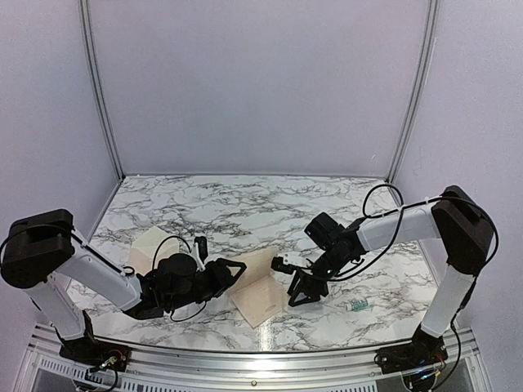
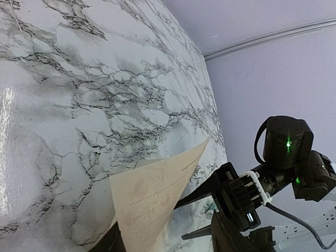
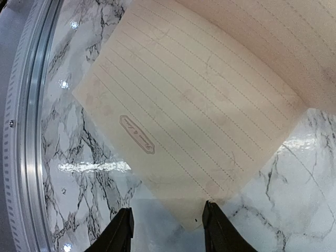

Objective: Place the letter into the envelope and seal it

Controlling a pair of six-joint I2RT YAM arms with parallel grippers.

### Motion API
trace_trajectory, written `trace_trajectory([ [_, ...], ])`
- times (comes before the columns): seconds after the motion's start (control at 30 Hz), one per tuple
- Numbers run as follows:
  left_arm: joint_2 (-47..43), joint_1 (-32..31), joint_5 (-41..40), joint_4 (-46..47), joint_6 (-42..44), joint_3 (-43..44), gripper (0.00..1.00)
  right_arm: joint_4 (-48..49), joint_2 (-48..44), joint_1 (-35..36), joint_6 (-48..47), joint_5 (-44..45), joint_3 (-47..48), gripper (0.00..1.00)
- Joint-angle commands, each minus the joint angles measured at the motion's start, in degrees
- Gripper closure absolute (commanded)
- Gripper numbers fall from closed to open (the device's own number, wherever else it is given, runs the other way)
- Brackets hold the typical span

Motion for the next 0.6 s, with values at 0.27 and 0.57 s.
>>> trace_trajectory([
  [0.27, 0.07, 0.03, -1.17, 3.09, 5.72, -0.27, 0.75, -2.25, 1.6, -1.4, 0.89, 0.28, -0.09, 0.56],
  [0.57, -1.59, -0.24, -3.34, -1.97, 14.33, 1.09, 0.84, -4.16, -0.46, -1.73, -1.0, 0.34, 0.61, 0.56],
])
